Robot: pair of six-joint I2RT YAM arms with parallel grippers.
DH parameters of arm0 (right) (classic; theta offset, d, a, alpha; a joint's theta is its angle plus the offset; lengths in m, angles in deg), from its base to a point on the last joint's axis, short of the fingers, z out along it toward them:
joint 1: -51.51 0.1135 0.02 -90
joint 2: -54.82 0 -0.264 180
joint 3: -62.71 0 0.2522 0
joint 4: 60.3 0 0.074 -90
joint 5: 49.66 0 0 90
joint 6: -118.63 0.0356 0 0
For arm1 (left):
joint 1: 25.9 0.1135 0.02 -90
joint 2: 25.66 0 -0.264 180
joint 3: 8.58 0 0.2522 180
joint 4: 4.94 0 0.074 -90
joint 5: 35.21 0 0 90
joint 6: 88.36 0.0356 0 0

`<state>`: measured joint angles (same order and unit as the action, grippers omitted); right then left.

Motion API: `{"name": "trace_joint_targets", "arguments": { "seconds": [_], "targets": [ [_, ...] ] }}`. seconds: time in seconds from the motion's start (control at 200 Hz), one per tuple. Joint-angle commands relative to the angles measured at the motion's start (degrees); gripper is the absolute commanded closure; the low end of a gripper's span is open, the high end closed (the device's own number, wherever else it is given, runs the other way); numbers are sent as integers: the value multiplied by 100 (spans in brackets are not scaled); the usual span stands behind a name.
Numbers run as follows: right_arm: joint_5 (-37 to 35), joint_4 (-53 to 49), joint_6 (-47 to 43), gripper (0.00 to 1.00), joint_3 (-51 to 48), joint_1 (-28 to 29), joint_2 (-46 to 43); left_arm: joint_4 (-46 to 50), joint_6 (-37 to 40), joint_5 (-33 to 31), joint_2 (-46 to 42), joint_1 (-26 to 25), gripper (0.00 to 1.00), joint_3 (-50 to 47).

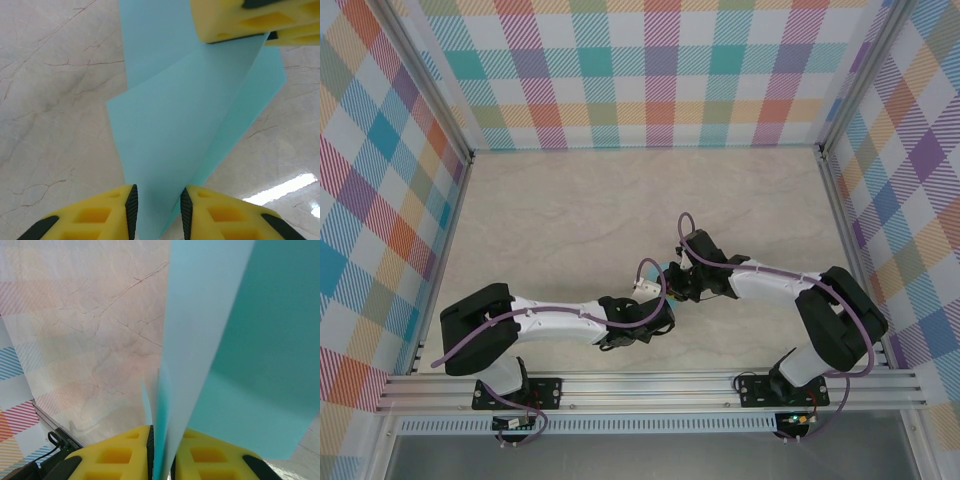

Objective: Fold a paper plane with a square sheet of paper (pick it up from the middle)
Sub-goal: Fourth fold the wing at the center of the table.

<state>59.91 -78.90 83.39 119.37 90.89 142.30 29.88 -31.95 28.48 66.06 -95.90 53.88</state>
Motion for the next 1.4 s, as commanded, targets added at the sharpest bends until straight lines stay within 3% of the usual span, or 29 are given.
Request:
{"name": "trace_joint_targets", "arguments": {
  "seconds": [0.0,0.37,0.915,1.095,1.4],
  "targets": [
    [3,-99,-50,82,178,18,102,134,-80,-158,90,-77,71,60],
    [11,-89,-51,82,207,18,130,137,-130,-164,188,-84,73,25],
    [-6,-130,-82,82,151,18,25,40,-36,-172,52,-58,94,-95],
    [-108,-359,-197,76,127,18,-173,-436,59,432,-342,216,97,-372],
    [-607,-966,-351,57,-21,10,-981,-1782,183,2426,-992,1154,98,-1192]
  ]
}}
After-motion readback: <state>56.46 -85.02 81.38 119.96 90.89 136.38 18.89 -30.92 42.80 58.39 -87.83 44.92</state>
